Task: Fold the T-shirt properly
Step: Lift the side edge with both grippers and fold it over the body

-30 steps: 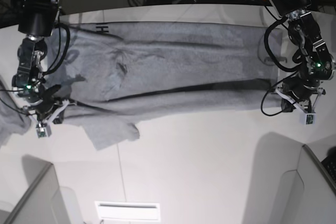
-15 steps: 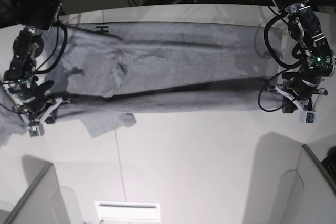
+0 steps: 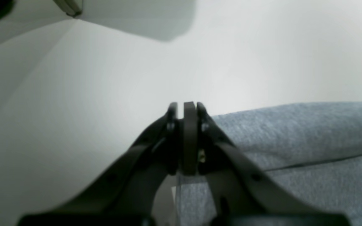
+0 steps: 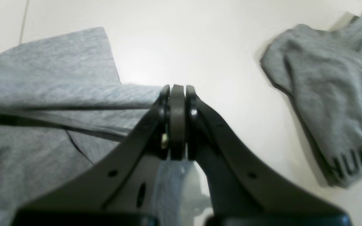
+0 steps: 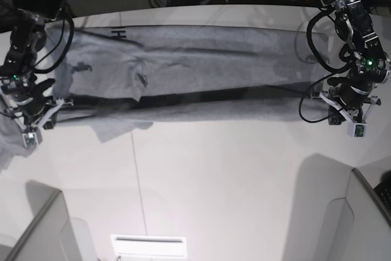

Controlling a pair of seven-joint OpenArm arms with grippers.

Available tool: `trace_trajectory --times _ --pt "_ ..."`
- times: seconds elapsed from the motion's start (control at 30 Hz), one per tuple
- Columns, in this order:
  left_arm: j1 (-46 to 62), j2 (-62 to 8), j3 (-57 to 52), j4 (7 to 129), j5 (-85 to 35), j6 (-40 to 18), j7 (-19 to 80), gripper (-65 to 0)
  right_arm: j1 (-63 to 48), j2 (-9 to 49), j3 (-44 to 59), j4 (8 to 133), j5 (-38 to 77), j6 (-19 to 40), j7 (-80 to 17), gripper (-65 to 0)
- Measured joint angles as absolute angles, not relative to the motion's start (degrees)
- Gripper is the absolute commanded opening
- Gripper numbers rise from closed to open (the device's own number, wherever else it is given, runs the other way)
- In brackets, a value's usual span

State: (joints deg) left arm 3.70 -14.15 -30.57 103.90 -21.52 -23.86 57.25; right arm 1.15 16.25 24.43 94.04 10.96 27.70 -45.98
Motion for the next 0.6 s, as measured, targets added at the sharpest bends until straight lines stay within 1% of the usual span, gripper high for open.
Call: trace_trajectory --times 0.07,0.23,0.33,0.43,0.53,0.6 --pt "3.92 -14.11 -30.57 105.03 -21.54 -23.86 57.34 -65.0 1.04 16.32 24.51 95.24 10.61 27.7 -48.51 -65.0" --pt "5.48 -14.11 -30.57 107.96 -21.52 -23.86 57.28 -65.0 -1.37 16.25 24.51 99.57 11.22 27.7 -49.34 -65.0" --pt "6.92 -14.06 -30.57 108.55 -21.54 -23.88 57.28 -65.0 -2.31 14.48 25.41 101.03 10.61 27.7 -52.56 -65.0" --pt "7.51 -14.02 -30.57 108.57 -21.52 -23.88 57.34 -65.0 -3.09 13.3 27.97 103.18 11.42 27.73 -53.45 -65.0" --pt "8.14 -14.37 -30.57 108.71 -21.61 -23.88 57.21 -65.0 -4.6 13.34 28.4 103.92 11.09 30.11 -54.46 -65.0" --pt "8.75 -14.31 -30.57 108.95 -21.52 -23.86 57.3 -65.0 -6.37 12.97 28.4 103.88 10.98 30.63 -55.27 -65.0"
